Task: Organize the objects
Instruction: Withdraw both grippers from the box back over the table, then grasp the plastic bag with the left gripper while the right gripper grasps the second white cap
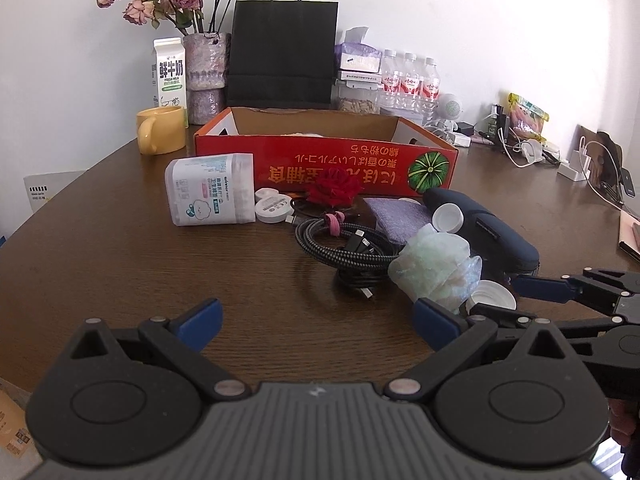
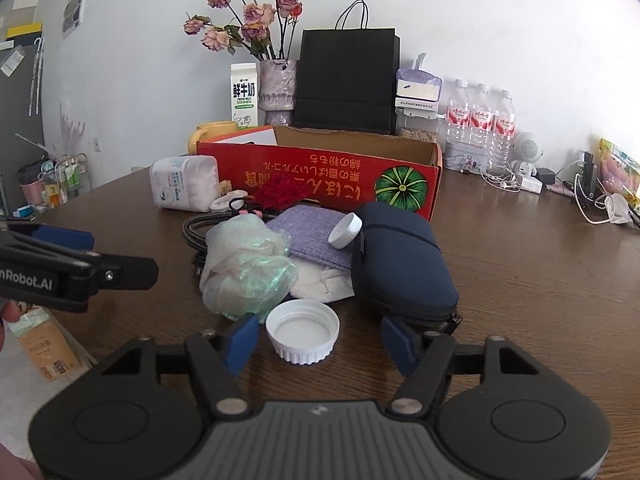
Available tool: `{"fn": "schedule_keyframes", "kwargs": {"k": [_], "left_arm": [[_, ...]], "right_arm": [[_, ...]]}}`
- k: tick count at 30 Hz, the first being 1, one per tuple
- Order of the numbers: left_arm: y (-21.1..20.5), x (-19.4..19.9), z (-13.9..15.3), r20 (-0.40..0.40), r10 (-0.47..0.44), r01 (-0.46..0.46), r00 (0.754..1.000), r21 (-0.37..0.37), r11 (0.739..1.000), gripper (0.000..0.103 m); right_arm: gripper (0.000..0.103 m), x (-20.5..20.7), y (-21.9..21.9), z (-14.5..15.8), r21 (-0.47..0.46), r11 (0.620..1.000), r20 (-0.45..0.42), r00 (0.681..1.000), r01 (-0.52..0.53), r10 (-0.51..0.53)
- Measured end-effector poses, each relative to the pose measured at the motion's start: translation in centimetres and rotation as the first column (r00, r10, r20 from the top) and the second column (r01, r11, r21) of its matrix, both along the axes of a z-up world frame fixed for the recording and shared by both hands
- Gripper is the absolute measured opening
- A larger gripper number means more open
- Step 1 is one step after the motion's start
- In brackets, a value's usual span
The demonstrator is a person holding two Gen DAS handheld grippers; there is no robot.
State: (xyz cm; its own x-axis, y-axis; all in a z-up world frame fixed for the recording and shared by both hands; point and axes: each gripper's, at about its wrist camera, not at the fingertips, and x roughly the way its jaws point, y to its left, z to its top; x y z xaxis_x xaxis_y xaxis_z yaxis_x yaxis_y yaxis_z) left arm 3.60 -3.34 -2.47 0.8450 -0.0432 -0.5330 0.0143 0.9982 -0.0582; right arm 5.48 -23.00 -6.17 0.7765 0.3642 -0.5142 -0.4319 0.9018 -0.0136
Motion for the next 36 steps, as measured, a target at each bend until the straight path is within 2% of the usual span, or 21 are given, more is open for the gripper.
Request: {"fn": "schedule_keyframes", "kwargs": {"k": [2, 3, 25, 31, 33, 34, 36], "left_arm": [[-0.2, 0.0, -0.1, 0.0, -0.009, 0.009, 1.0, 0.003, 1.0, 0.103], [-0.4, 0.1, -0.1, 0.001, -0.016, 0.016, 1.0, 0.005, 1.0, 0.103], [-5.2, 2.4, 0.4, 0.067, -0.166, 0.163, 0.984, 0.04, 0.986, 0.102], [-6.2, 3.3, 0.0, 0.049, -0.214, 0.212, 0.976, 0.04, 0.976, 0.073], [-6.4, 3.5, -0.2, 0.045, -0.219, 0.218, 0.975, 0.035, 0.975, 0.059], [-6.4, 3.5, -0.3, 0.042, -0.222, 0.22, 0.974, 0.033, 0.975, 0.041], [-6.2, 3.4, -0.3, 0.046, -0.217, 0.216, 0.975, 0.02, 0.976, 0.036]], "right_arm": [[0.043, 0.1, 0.0, -0.2, 0.008, 1.0, -0.008, 1.0, -0.009, 0.009], [0.04, 0.1, 0.0, -0.2, 0.013, 1.0, -0.011, 1.0, -0.015, 0.015], [0.039, 0.0, -2.1, 0.2, 0.059, 0.998, 0.014, 1.0, -0.007, 0.006], [0.039, 0.2, -2.1, 0.1, 0.071, 0.997, 0.008, 1.0, -0.016, 0.015], [0.039, 0.2, -2.1, 0.0, 0.072, 0.997, 0.006, 1.0, -0.019, 0.019], [0.039, 0.3, -2.1, 0.0, 0.072, 0.997, 0.004, 1.0, -0.021, 0.021], [0.039, 0.3, -2.1, 0.0, 0.073, 0.997, 0.003, 1.0, -0.023, 0.022]]}}
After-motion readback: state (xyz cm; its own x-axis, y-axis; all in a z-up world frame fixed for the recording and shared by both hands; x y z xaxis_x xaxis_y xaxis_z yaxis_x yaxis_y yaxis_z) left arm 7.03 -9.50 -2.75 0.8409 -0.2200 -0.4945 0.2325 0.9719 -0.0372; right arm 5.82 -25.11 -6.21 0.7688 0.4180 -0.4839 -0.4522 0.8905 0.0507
